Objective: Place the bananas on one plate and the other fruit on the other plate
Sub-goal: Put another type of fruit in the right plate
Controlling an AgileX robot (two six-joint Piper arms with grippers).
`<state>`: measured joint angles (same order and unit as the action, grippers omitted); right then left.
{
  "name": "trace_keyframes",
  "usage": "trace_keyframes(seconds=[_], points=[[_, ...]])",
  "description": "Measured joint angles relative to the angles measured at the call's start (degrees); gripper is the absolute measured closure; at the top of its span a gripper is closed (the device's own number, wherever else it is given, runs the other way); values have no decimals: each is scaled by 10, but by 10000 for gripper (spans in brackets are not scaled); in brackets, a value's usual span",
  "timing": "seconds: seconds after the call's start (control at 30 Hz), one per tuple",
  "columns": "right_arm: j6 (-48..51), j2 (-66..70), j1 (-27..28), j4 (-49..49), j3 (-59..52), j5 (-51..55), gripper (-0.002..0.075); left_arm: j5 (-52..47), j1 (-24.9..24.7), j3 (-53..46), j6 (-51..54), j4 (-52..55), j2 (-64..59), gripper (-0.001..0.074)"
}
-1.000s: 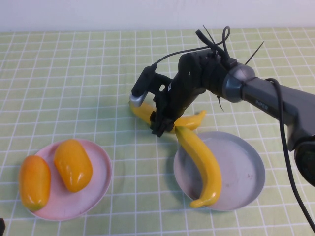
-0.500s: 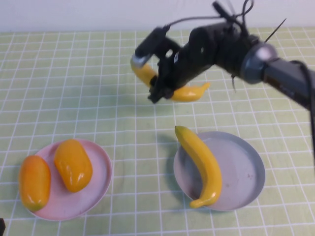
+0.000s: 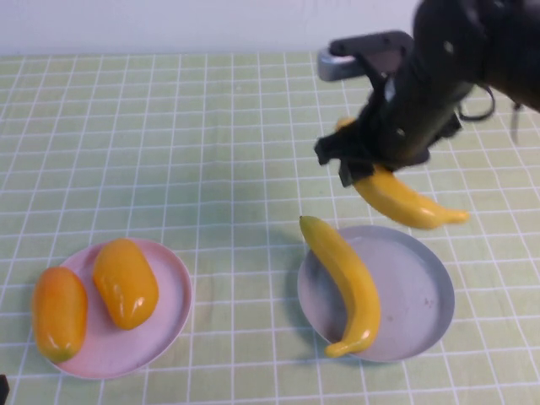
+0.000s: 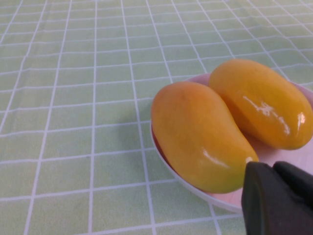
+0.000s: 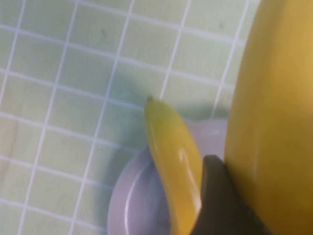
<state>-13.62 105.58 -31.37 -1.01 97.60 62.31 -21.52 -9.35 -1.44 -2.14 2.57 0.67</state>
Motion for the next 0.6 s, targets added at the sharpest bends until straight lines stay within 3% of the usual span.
trace_keyframes(seconds=[0.13,0.27,0.6], points=[[-21,-64,14,39,-141,-82,417,0,0,0,0,0,0,739],[-27,-74,25,67,-214,-109,417,0,0,0,0,0,0,739],[-27,-28,39,97,-246,-148,417,0,0,0,0,0,0,739]])
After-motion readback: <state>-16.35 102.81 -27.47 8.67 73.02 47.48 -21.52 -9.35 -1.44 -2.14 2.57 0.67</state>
